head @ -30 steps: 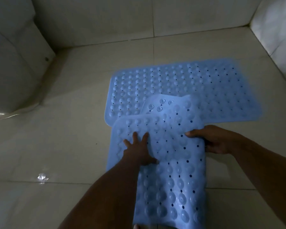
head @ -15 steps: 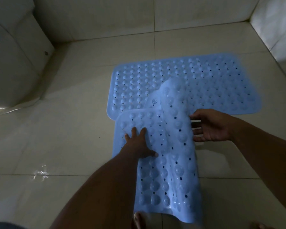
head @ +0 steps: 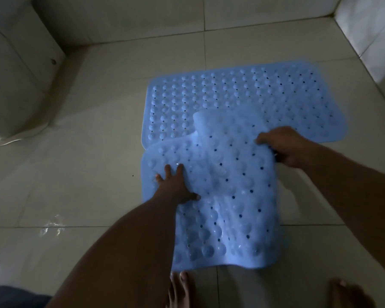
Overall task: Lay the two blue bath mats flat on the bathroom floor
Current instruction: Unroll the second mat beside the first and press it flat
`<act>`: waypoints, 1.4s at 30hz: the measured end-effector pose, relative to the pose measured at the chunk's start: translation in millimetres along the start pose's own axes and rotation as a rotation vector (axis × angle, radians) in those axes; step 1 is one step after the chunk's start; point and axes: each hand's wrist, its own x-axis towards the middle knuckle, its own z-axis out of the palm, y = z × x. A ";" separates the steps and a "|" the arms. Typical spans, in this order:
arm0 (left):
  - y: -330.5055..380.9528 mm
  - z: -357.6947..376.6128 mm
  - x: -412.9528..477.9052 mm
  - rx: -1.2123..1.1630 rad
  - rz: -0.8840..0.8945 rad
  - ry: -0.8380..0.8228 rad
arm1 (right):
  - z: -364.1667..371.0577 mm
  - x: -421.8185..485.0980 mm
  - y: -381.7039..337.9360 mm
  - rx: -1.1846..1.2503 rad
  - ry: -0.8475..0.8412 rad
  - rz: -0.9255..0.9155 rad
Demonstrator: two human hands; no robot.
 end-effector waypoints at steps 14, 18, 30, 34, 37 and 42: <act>33.7 2.3 2.6 0.016 0.124 -0.039 | -56.1 -27.3 24.8 0.083 -0.360 0.226; 54.5 4.9 -5.2 0.096 0.237 -0.072 | -45.5 -11.8 39.2 0.257 -0.274 0.268; 64.7 4.8 9.5 0.138 0.268 -0.034 | -53.7 -1.4 44.3 -0.131 -0.174 0.161; 70.9 1.9 6.8 0.191 0.248 -0.003 | -107.1 14.4 58.6 -0.394 0.392 0.008; 85.9 2.1 -0.5 0.207 0.207 -0.006 | -115.7 -0.4 58.3 -0.645 0.513 -0.069; 93.6 9.0 -3.9 0.274 0.189 -0.041 | -109.7 7.0 74.1 -0.532 0.384 -0.048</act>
